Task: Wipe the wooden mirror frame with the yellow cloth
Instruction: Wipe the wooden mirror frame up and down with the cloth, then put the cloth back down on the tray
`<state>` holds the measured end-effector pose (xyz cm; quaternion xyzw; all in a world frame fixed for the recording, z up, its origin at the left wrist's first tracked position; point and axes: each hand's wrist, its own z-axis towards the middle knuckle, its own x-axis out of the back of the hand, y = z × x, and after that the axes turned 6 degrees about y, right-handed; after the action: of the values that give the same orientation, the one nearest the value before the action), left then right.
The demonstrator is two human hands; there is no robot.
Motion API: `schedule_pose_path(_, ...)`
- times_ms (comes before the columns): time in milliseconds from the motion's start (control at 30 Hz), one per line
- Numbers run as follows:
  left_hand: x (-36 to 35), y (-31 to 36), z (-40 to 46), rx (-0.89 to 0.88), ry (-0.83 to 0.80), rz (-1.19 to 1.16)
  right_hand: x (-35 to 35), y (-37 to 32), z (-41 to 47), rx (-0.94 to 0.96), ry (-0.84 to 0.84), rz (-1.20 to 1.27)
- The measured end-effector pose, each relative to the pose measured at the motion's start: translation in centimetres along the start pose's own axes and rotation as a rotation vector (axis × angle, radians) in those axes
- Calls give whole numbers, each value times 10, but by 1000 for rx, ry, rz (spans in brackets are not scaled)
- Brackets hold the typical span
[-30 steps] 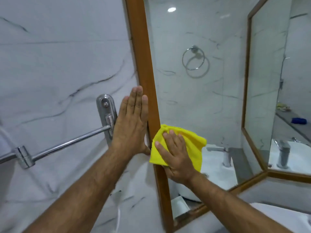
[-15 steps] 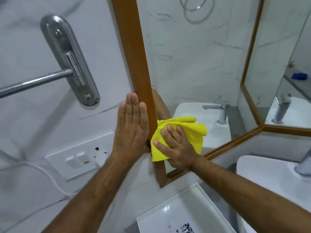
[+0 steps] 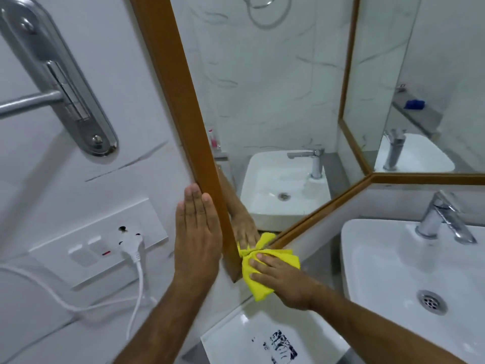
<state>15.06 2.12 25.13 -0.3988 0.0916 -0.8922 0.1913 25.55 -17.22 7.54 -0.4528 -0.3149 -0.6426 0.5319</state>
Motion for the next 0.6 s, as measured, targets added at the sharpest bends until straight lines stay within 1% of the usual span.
schedule_pose_path(100,-13,22,-66,-10,-135,-71,12,-24,-6,-296,13,338)
schedule_pose_path(167,-23,37,-109,-44,-237,-128,14,-33,-11,-523,76,506)
schedule_pose_path(200,-25,44,-125,-68,-286,-152,16,-34,-14,-608,120,558)
schedule_pose_path(267,-27,55,-148,-80,-406,-253,17,-35,-23,-704,173,524)
schedule_pose_path(300,-30,59,-159,-79,-440,-299,17,-35,-28,-695,169,448)
schedule_pose_path(333,-32,62,-166,-74,-441,-319,17,-36,-32,-651,157,363)
schedule_pose_path(367,-33,64,-171,-75,-435,-311,15,-40,-35,-574,139,265)
schedule_pose_path(433,-42,65,-185,-102,-407,-289,1,-51,-39,-343,68,22)
schedule_pose_path(467,-44,66,-193,-136,-368,-247,-9,-59,-41,-256,-17,-41)
schedule_pose_path(500,-46,66,-198,-164,-381,-218,-19,-68,-45,-251,-153,-71)
schedule_pose_path(533,-48,65,-204,-185,-395,-197,-31,-78,-51,-305,-273,-77)
schedule_pose_path(567,-51,66,-208,-198,-393,-181,-44,-85,-57,-348,-376,-82)
schedule_pose_path(600,-53,66,-214,-204,-437,-174,-62,-96,-66,-368,-446,-92)
